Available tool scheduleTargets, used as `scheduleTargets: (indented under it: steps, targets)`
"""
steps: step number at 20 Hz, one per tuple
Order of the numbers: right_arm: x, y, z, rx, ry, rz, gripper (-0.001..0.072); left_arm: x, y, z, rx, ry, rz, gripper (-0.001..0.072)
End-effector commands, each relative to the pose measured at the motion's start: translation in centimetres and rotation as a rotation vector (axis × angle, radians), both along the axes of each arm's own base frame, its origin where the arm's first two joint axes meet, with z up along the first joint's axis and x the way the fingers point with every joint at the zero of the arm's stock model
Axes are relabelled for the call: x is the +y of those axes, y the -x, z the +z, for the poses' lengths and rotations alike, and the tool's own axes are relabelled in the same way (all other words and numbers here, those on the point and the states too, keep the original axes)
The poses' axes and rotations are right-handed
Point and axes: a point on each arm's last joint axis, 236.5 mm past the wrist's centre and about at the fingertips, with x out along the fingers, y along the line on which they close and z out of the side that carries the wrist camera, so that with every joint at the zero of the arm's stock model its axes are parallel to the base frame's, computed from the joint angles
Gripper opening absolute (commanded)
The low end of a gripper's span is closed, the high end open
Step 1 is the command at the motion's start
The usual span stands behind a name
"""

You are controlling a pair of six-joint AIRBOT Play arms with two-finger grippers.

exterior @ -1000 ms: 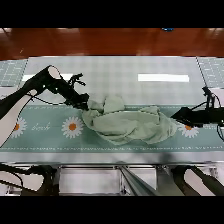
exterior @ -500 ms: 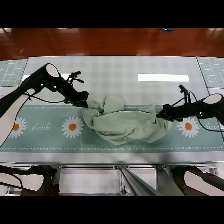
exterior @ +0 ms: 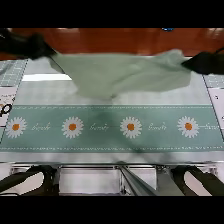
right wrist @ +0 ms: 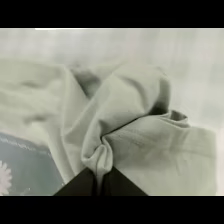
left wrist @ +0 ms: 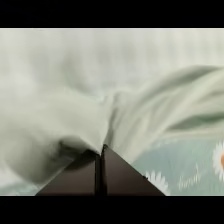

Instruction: Fold the shirts.

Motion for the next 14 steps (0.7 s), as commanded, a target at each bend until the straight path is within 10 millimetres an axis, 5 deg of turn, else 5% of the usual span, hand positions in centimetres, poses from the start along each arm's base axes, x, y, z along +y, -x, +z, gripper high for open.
scheduleTargets:
  steps: [1, 5, 8, 11, 14]
  targets:
    - [0.5, 4.5, 9.4, -0.237, 0.050, -0.008, 0.0029, 2.8, 5.4, 13.2, -0.354, -0.028, 0.099, 0.0018]
    - [-0.1, 9.6, 13.2, -0.373, 0.113, -0.067, 0.0029, 4.4, 12.9, 21.9, -0.650, -0.072, 0.228, 0.0018]
    - [-0.6, 13.1, 13.5, -0.383, 0.159, -0.100, 0.0029, 4.6, 18.2, 24.8, -0.787, -0.154, 0.292, 0.0018]
    - [-2.7, 15.6, 10.1, -0.254, 0.227, -0.178, 0.0029, 5.4, 21.4, 22.7, -0.731, -0.277, 0.327, 0.0018]
    - [-3.4, 16.2, 4.2, -0.089, 0.202, -0.217, 0.0029, 5.4, 20.2, 17.5, -0.571, -0.242, 0.304, 0.0018]
